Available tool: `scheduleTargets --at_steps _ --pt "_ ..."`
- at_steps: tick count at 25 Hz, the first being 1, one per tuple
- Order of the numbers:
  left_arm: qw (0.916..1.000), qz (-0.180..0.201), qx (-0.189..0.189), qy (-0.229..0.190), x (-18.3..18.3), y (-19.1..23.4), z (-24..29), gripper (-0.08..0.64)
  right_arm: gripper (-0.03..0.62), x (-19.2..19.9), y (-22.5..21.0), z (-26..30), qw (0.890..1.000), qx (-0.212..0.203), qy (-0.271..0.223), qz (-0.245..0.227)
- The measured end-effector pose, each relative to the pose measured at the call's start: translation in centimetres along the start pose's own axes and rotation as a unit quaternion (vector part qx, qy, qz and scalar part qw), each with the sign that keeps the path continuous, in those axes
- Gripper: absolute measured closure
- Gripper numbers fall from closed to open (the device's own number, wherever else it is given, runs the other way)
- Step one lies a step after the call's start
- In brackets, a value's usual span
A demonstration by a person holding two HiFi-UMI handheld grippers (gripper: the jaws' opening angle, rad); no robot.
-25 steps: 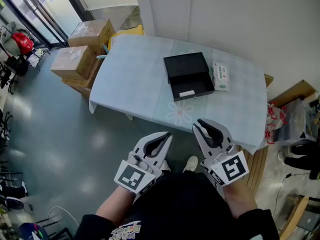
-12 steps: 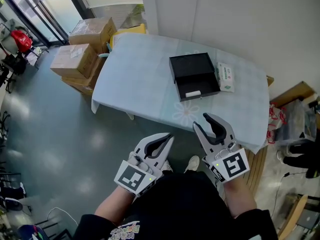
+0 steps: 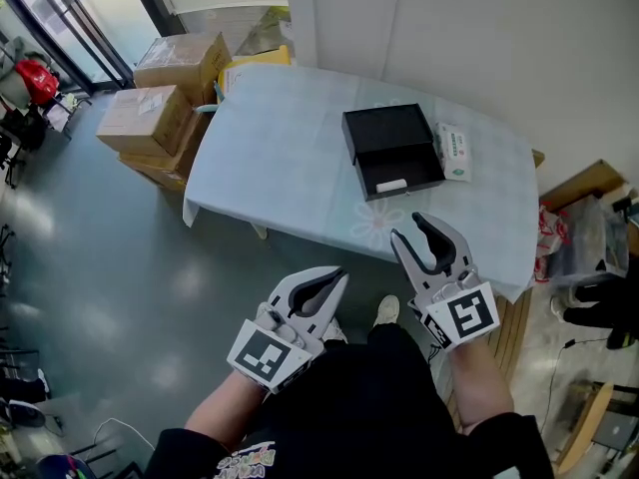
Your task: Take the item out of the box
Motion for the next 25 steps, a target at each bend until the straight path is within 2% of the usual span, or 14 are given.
scheduleTargets --at_steps 8,15,18,25 --pt "0.9998 0.011 -0.014 0.000 -0.6 1.0 1.1 0.552 0.434 2.0 -2.1 2.1 1.000 -0.007 0.024 -0.010" --pt "0.9992 -0.001 -0.039 0.002 -0.6 2.6 3.1 0.552 0.428 4.2 -5.7 5.2 0.997 -0.034 0.062 -0.026" --pt "0.9983 0.005 -0.057 -0.010 -1.7 3.5 4.1 0.552 0.425 5.2 -7.3 6.4 0.995 -0.047 0.082 -0.027" --pt "0.9966 -0.013 -0.081 -0.011 -1.6 5.0 6.6 0.552 0.419 7.6 -11.1 9.4 0.990 -0.074 0.120 -0.025"
Point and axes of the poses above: the fingertips, and each gripper's own axes: z forward along the fingers, y to its left, x out of its underside, the point moved 2 cm from there along -z, backward along the fingers, and after that the axes turned 4 degrees about y, right-handed, at the moved point
